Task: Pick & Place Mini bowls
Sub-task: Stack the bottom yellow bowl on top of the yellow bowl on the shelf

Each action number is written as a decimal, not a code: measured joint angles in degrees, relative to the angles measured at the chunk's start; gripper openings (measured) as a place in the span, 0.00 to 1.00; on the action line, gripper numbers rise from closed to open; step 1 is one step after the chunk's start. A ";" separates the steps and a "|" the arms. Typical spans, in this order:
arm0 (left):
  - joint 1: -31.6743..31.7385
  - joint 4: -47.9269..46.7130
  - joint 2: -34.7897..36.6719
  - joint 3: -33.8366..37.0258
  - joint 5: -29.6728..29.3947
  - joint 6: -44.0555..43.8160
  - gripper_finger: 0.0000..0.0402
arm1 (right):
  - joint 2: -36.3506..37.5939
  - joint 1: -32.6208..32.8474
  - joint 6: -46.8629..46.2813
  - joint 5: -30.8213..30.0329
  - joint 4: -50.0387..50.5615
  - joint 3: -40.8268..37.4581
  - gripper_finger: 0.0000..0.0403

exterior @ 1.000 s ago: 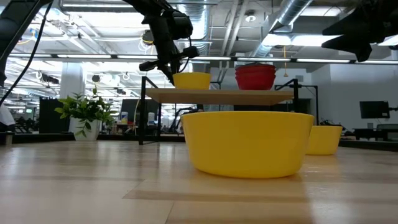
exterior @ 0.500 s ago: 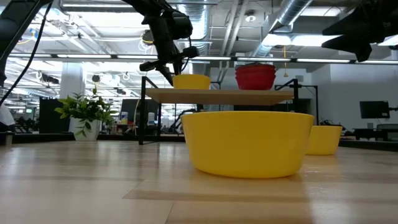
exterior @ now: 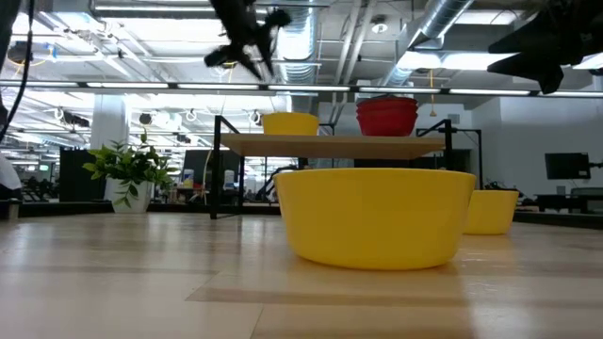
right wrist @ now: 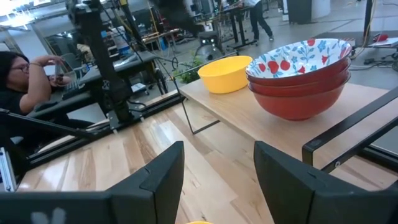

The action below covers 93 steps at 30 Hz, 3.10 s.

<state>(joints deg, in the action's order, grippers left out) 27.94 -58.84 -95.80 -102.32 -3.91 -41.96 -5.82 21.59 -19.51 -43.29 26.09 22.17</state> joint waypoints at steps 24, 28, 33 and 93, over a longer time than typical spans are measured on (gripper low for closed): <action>-41.00 19.65 2.13 25.93 0.06 -8.86 0.30 | 0.00 0.02 0.39 2.01 -1.58 0.00 0.45; -44.11 25.68 1.00 28.60 1.33 -11.18 0.42 | 0.00 0.02 0.39 3.01 -1.73 0.00 0.45; -47.08 30.27 -2.68 28.89 1.41 -13.27 0.54 | 0.00 0.02 0.44 3.50 -1.73 0.00 0.45; -44.06 27.61 -1.76 28.87 7.64 -18.29 0.01 | 0.00 0.02 1.53 5.81 -2.58 0.00 0.45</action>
<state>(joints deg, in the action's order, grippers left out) -16.12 -31.23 -97.56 -73.45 3.74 -60.25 -5.82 21.61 -17.97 -37.47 23.50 22.17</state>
